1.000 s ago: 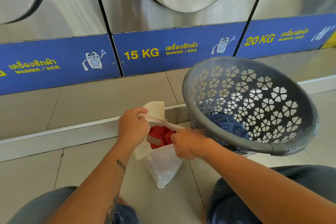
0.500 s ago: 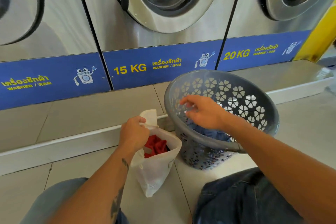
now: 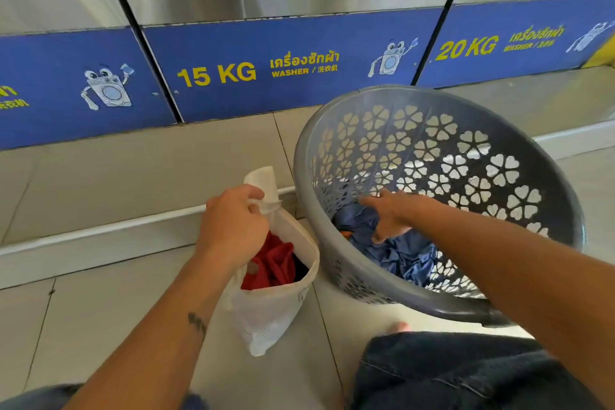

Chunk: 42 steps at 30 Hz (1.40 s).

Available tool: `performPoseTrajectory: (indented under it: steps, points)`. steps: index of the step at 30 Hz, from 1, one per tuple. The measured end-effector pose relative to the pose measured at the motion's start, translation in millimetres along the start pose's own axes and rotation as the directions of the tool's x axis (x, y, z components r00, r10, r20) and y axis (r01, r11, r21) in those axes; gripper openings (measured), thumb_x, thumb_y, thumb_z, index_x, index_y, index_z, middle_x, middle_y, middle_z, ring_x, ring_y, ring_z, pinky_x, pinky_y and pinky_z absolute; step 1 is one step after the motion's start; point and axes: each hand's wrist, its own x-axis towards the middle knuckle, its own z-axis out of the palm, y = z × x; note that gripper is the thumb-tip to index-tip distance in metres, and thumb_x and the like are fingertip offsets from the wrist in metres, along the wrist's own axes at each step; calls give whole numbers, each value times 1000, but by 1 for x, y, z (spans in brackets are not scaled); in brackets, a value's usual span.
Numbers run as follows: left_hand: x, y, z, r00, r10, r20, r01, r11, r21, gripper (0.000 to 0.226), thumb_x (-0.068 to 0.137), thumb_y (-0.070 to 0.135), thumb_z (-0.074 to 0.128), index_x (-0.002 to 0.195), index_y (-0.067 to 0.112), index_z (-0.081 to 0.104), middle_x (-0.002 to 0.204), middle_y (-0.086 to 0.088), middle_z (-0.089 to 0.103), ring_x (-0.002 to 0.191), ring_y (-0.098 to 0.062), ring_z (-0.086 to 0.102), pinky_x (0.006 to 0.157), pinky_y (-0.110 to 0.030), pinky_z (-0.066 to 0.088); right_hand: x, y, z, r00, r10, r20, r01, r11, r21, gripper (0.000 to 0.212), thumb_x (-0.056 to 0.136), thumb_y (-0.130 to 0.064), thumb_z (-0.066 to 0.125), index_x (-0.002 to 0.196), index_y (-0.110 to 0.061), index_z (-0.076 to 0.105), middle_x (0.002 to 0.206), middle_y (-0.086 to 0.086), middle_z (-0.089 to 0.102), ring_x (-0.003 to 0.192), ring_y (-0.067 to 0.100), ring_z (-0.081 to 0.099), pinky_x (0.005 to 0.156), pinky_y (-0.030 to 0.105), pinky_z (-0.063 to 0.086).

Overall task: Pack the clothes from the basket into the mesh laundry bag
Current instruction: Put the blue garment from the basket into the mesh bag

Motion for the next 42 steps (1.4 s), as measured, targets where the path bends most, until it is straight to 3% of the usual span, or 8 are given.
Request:
performPoseTrajectory:
  steps: [6, 10, 13, 19, 26, 30, 37, 42]
  points:
    - [21, -6, 12, 999, -23, 44, 23, 1000, 8, 34, 96, 14, 46, 123, 26, 64, 132, -6, 57, 108, -26, 60, 84, -27, 45, 64, -3, 35, 982, 19, 186, 15, 984, -176, 115, 74, -62, 71, 158, -43, -6, 164, 15, 9, 145, 47, 25, 109, 57, 39]
    - [28, -9, 19, 998, -18, 68, 20, 999, -31, 32, 96, 18, 47, 119, 30, 65, 125, -6, 60, 80, -26, 64, 79, -39, 58, 99, 2, 61, 960, 135, 244, -93, 980, -178, 136, 56, -72, 75, 149, -52, -22, 165, 10, -22, 149, 54, -5, 112, 69, 26]
    - [31, -10, 21, 996, -37, 79, 42, 998, -54, 30, 96, 19, 48, 118, 32, 65, 121, -3, 60, 77, -28, 67, 72, -43, 61, 109, -3, 94, 946, 158, 283, -124, 983, -133, 141, 63, -65, 78, 148, -44, -32, 160, 18, -33, 147, 58, -4, 112, 69, 27]
    - [36, -11, 23, 995, -45, 87, 47, 999, -10, 33, 95, 18, 51, 121, 34, 63, 128, -3, 58, 104, -22, 61, 85, -33, 52, 99, -13, 130, 997, 77, 0, -74, 961, -265, 127, 72, -60, 77, 159, -24, -9, 153, 30, 11, 129, 45, 44, 99, 45, 50]
    - [35, -14, 15, 996, -2, 86, -1, 999, 37, 36, 97, 15, 46, 125, 30, 62, 130, -5, 55, 95, -10, 40, 80, -24, 36, 71, 8, 75, 985, -31, 171, 56, 988, -144, 84, 88, -39, 62, 156, -24, 16, 148, 19, 38, 128, 38, 51, 100, 44, 48]
    - [30, -17, 3, 997, 19, 72, -20, 1000, 18, 35, 96, 12, 46, 122, 27, 65, 129, -8, 58, 89, -20, 57, 79, -32, 49, 29, 14, 43, 981, -75, 178, 81, 996, -30, 57, 90, -26, 57, 144, -27, 40, 134, 11, 56, 117, 32, 57, 98, 42, 50]
    - [-4, -23, -14, 996, 61, 72, -62, 998, 8, 35, 97, 11, 48, 125, 22, 64, 134, -8, 59, 114, -27, 59, 83, -29, 45, -77, 12, 1, 976, -158, -147, 176, 978, 115, 32, 79, -13, 54, 106, -29, 46, 111, 5, 59, 101, 31, 60, 84, 43, 53]
    - [-31, -31, -38, 998, 55, 28, -55, 998, -23, 36, 95, 7, 49, 120, 24, 67, 132, -9, 60, 110, -28, 59, 88, -32, 47, -143, -8, -20, 835, -160, -526, 208, 977, 33, 41, 86, -21, 53, 126, -27, 45, 119, 8, 46, 93, 39, 59, 73, 44, 51]
